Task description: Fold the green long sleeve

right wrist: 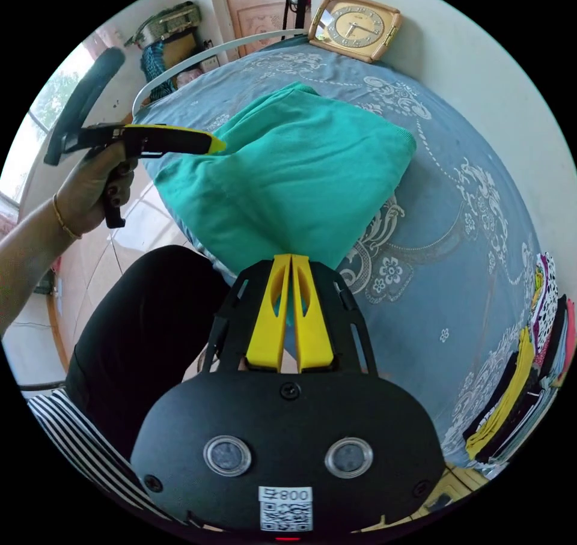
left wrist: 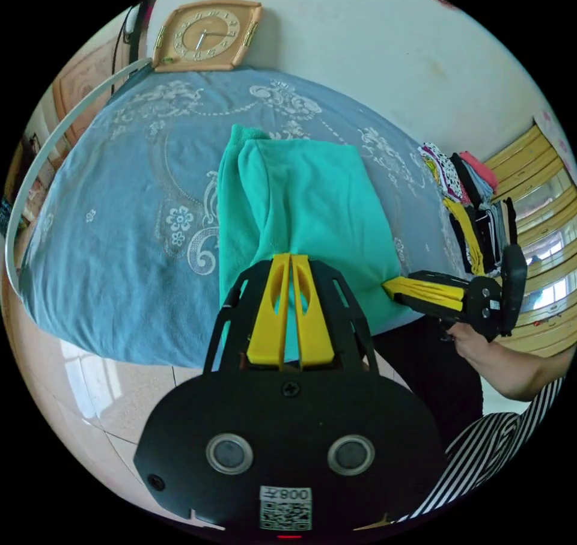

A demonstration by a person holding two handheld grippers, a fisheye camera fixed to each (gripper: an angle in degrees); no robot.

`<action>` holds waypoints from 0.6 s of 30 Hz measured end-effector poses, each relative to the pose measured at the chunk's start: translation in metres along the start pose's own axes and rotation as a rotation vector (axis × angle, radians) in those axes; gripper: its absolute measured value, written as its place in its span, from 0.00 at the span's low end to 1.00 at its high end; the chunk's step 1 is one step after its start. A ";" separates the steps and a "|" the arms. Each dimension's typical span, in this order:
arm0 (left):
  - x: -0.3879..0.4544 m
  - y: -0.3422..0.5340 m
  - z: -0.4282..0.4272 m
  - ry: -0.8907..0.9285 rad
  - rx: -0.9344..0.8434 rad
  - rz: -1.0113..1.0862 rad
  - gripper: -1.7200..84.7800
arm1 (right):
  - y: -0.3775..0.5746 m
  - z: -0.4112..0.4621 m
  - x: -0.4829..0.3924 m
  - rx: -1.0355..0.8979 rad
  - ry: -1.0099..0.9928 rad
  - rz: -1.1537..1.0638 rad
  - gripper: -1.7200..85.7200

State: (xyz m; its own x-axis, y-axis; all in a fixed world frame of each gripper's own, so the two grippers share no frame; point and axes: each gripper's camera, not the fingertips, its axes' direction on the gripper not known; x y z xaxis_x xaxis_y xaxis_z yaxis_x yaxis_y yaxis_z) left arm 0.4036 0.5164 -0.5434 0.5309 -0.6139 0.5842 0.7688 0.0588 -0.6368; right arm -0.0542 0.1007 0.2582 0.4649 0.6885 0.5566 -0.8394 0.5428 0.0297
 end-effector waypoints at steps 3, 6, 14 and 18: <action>-0.002 0.014 -0.003 -0.064 -0.003 0.007 0.02 | 0.009 -0.009 0.016 0.026 -0.028 0.037 0.02; -0.018 0.023 0.008 -0.043 -0.039 -0.020 0.02 | 0.014 -0.012 0.033 0.024 -0.061 0.067 0.02; -0.073 0.056 -0.035 0.100 0.061 -0.142 0.03 | 0.068 -0.061 0.139 0.110 -0.323 0.312 0.03; -0.116 0.097 -0.046 0.286 0.106 -0.226 0.04 | 0.106 -0.055 0.201 0.120 -0.631 0.462 0.07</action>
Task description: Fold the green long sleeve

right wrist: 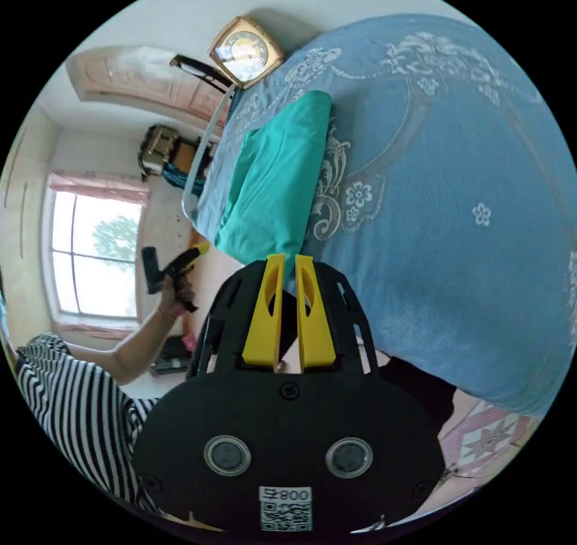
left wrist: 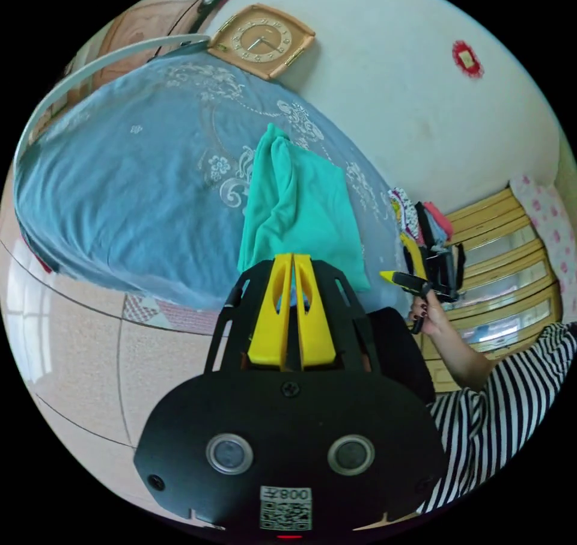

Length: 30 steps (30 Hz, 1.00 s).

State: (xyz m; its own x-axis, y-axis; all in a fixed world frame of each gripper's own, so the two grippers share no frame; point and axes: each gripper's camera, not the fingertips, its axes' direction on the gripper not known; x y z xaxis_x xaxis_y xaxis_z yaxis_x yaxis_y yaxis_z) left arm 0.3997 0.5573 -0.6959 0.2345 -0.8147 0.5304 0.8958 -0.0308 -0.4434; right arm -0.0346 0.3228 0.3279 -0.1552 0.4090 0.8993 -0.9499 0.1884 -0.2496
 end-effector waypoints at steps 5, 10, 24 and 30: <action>-0.048 0.024 -0.001 0.169 -0.047 -0.138 0.08 | 0.001 -0.018 0.049 -0.022 -0.240 0.123 0.11; -0.089 0.034 0.008 0.338 -0.060 -0.266 0.11 | 0.003 -0.020 0.064 -0.106 -0.329 0.160 0.12; -0.148 0.027 0.029 0.552 -0.057 -0.329 0.16 | 0.014 -0.104 0.072 -0.047 -0.571 0.192 0.05; -0.171 0.031 0.043 0.681 0.055 -0.406 0.18 | 0.019 -0.152 0.050 -0.009 -0.639 0.151 0.04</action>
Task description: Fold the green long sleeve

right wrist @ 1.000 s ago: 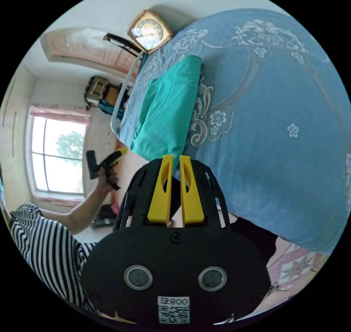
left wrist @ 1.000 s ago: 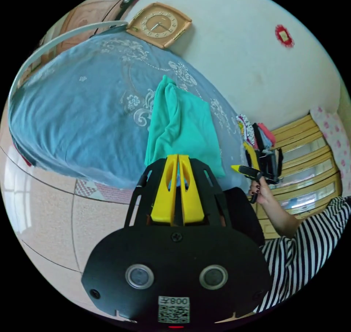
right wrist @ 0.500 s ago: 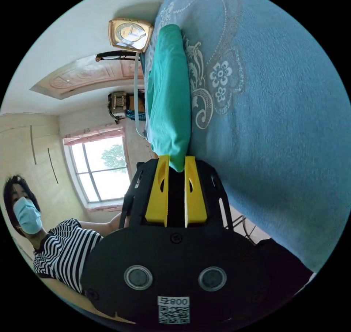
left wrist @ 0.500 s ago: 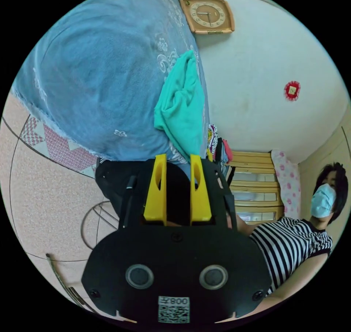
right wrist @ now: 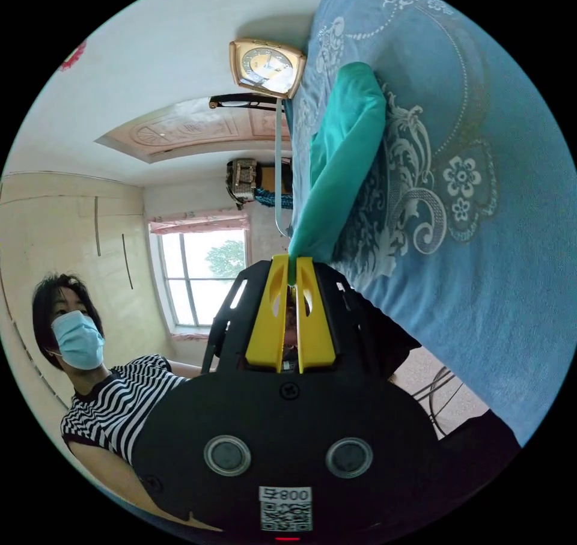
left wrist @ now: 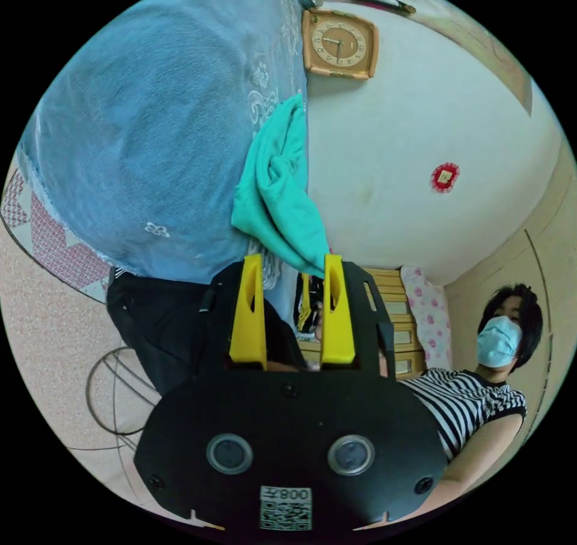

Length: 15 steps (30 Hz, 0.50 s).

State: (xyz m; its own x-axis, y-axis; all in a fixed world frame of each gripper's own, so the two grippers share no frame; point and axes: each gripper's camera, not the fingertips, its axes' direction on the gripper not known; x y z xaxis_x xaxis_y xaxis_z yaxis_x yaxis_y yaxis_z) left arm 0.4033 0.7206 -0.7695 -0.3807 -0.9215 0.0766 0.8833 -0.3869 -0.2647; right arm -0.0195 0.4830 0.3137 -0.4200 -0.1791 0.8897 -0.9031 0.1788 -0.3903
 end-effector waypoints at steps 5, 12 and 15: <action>-0.029 0.000 0.002 0.123 0.118 -0.069 0.18 | 0.012 -0.022 -0.036 0.007 -0.021 -0.024 0.04; -0.058 0.003 0.016 0.190 0.264 -0.106 0.10 | 0.039 -0.052 -0.077 0.008 -0.006 -0.044 0.04; -0.057 0.008 0.031 0.148 0.250 -0.080 0.07 | 0.059 -0.070 -0.093 0.023 -0.004 -0.037 0.04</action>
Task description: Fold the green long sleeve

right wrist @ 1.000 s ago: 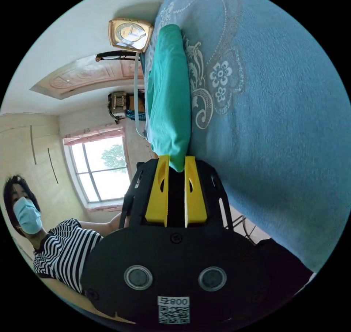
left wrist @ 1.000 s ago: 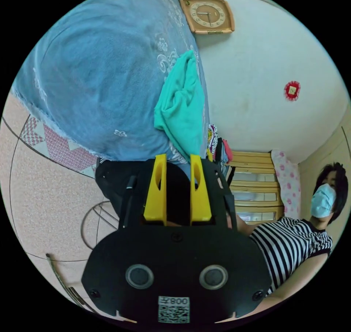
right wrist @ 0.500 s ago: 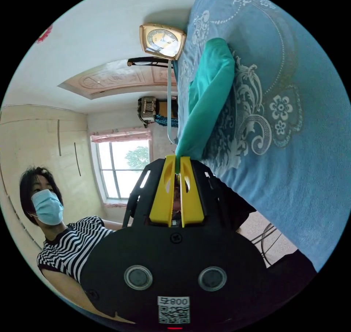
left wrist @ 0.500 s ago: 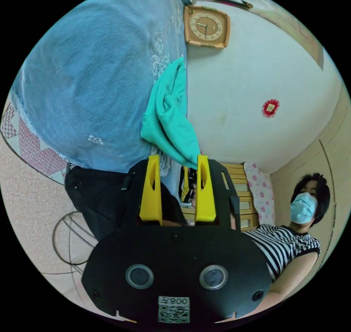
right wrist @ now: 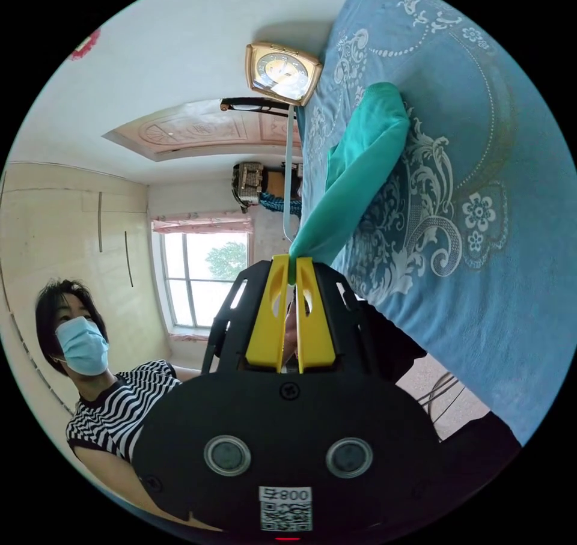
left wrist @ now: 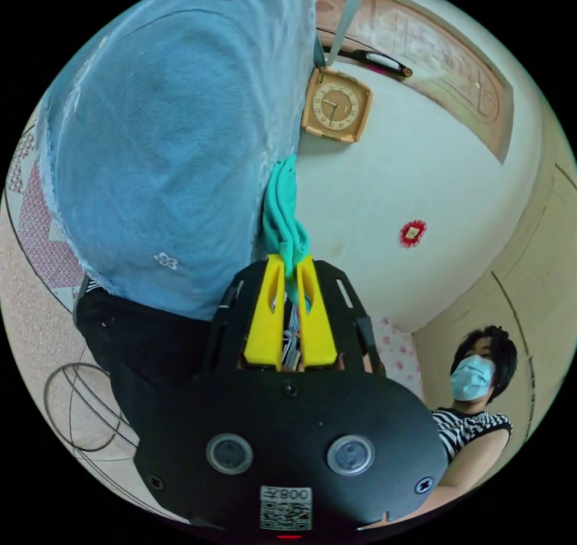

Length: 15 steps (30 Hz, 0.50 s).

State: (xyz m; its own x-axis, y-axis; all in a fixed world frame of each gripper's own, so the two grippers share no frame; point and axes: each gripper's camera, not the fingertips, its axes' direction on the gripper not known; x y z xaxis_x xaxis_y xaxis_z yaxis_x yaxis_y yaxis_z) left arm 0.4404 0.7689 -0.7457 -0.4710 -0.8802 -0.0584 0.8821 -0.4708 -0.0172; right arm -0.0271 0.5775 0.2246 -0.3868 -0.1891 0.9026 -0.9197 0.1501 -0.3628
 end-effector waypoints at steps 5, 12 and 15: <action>0.009 0.023 0.031 0.003 -0.044 0.088 0.06 | 0.044 -0.044 -0.039 0.039 -0.018 -0.012 0.03; 0.021 0.078 0.094 0.036 -0.153 0.245 0.06 | 0.114 -0.102 -0.106 0.062 -0.032 -0.081 0.03; 0.017 0.107 0.128 0.056 -0.203 0.293 0.06 | 0.152 -0.131 -0.140 0.081 -0.027 -0.123 0.03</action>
State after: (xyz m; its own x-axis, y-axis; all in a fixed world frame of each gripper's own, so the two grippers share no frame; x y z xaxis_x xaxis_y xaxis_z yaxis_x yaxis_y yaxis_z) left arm 0.5249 0.6956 -0.6210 -0.2015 -0.9688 -0.1446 0.9666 -0.1728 -0.1894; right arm -0.1038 0.7540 0.0736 -0.2715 -0.2278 0.9351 -0.9623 0.0458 -0.2682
